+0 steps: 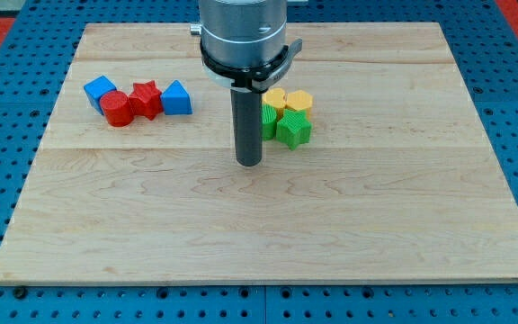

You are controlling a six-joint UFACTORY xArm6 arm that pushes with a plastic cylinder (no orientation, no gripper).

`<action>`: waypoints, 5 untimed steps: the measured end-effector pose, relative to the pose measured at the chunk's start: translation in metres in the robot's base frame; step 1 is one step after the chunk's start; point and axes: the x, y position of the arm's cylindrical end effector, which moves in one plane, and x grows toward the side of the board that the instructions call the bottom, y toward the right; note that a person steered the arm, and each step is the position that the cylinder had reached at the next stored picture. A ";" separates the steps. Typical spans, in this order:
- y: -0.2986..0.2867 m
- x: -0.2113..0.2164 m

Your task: Move the red circle up a bit

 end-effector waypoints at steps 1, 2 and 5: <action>-0.006 0.001; -0.067 0.007; -0.176 -0.061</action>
